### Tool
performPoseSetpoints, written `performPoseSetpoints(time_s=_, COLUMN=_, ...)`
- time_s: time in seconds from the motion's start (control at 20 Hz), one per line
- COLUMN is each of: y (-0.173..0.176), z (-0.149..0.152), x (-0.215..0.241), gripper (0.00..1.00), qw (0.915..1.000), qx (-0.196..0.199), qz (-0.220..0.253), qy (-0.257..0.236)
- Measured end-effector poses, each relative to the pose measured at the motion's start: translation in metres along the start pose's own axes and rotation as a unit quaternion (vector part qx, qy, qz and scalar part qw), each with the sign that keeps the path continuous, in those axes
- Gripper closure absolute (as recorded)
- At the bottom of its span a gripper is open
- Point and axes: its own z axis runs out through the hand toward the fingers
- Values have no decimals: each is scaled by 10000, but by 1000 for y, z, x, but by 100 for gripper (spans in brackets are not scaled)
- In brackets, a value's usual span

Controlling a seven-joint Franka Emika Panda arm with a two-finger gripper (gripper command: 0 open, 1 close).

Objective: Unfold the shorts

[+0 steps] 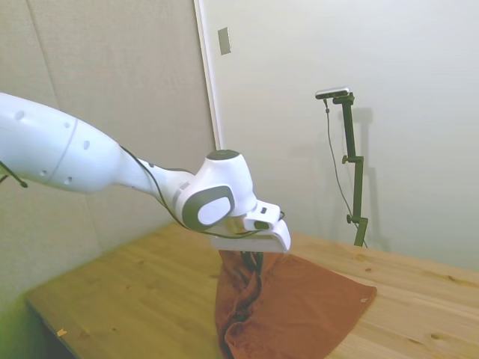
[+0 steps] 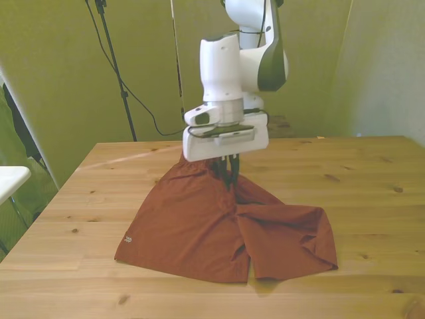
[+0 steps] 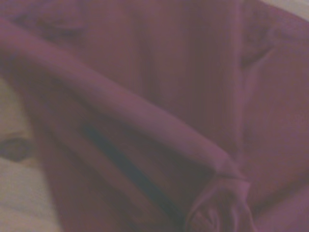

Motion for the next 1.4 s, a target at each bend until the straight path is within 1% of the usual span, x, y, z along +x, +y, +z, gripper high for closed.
performPoseSetpoints(time_s=0.15, y=-35, z=-23, x=-49, gripper=100, qw=9989, qx=92, qz=-458, qy=5)
performPoseSetpoints(time_s=0.25, y=-59, z=-33, x=-82, gripper=100, qw=9972, qx=136, qz=-739, qy=-47)
performPoseSetpoints(time_s=0.45, y=-101, z=-36, x=-149, gripper=100, qw=9905, qx=117, qz=-1339, qy=-280)
performPoseSetpoints(time_s=0.55, y=-108, z=-33, x=-168, gripper=100, qw=9885, qx=50, qz=-1463, qy=-374)
performPoseSetpoints(time_s=0.6, y=-107, z=-30, x=-171, gripper=0, qw=9884, qx=-24, qz=-1466, qy=-396)
performPoseSetpoints(time_s=0.8, y=-104, z=-22, x=-173, gripper=0, qw=9902, qx=-135, qz=-1317, qy=-445)
performPoseSetpoints(time_s=0.95, y=-107, z=-24, x=-172, gripper=0, qw=9913, qx=-199, qz=-1228, qy=-434)
performPoseSetpoints(time_s=1.15, y=-115, z=-36, x=-169, gripper=0, qw=9921, qx=-255, qz=-1132, qy=-477)
performPoseSetpoints(time_s=1.4, y=-121, z=-64, x=-167, gripper=0, qw=9938, qx=-243, qz=-1003, qy=-405)
